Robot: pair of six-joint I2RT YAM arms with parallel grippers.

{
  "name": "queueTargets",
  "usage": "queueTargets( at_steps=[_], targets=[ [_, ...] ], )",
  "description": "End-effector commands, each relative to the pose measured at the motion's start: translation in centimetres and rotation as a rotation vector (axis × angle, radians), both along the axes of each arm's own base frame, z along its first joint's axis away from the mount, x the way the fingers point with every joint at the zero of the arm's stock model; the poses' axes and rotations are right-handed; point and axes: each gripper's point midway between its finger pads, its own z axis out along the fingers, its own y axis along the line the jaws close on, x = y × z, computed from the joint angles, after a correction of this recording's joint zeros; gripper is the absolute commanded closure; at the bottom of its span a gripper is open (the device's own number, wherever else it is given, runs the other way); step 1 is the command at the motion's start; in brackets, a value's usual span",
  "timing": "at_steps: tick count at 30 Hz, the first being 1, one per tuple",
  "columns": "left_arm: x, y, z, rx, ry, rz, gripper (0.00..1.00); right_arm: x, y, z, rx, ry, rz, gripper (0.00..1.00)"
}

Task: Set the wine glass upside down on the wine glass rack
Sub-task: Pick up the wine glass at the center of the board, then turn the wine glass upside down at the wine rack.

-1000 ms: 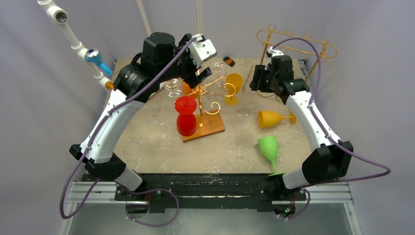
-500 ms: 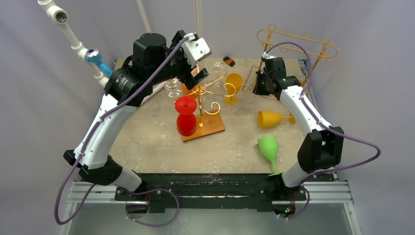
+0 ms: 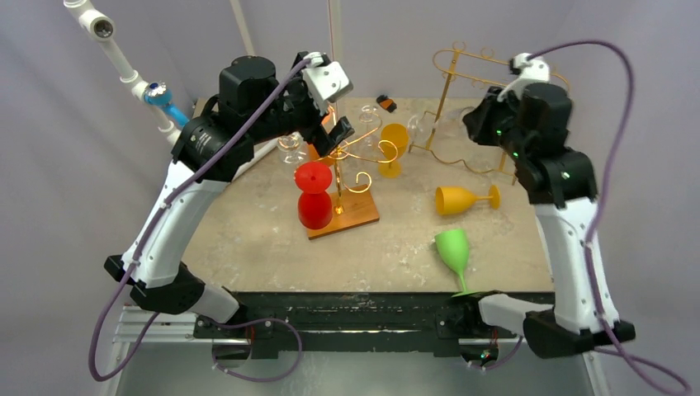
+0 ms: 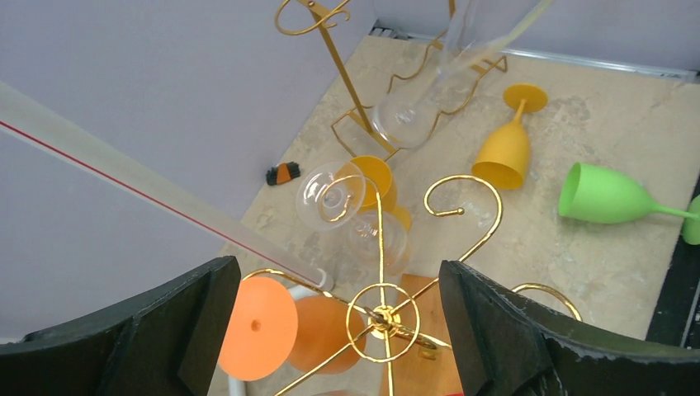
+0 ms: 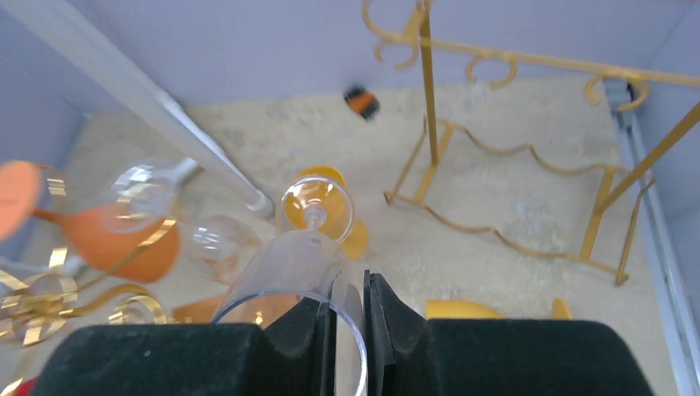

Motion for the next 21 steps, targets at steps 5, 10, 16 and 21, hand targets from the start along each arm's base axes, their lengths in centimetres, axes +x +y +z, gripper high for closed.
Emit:
queueTargets(
  at_steps=[5, 10, 16, 21],
  targets=[
    [-1.2, -2.5, -0.3, -0.110, 0.133, -0.100, 0.00, -8.8, 0.7, 14.3, 0.147, -0.377, 0.128, 1.00],
    [-0.6, -4.2, -0.1, -0.166, 0.167, -0.127, 0.00, -10.6, 4.0, 18.0, 0.262, -0.536, 0.325, 1.00],
    [-0.1, -6.1, 1.6, -0.277, 0.181, -0.168, 0.00, -11.0, 6.1, 19.1, 0.333, -0.608, 0.451, 1.00],
    [1.1, -6.4, 1.7, -0.305, 0.187, -0.159, 0.05, -11.3, 6.9, 19.1, 0.354, -0.613, 0.499, 1.00]
  ],
)
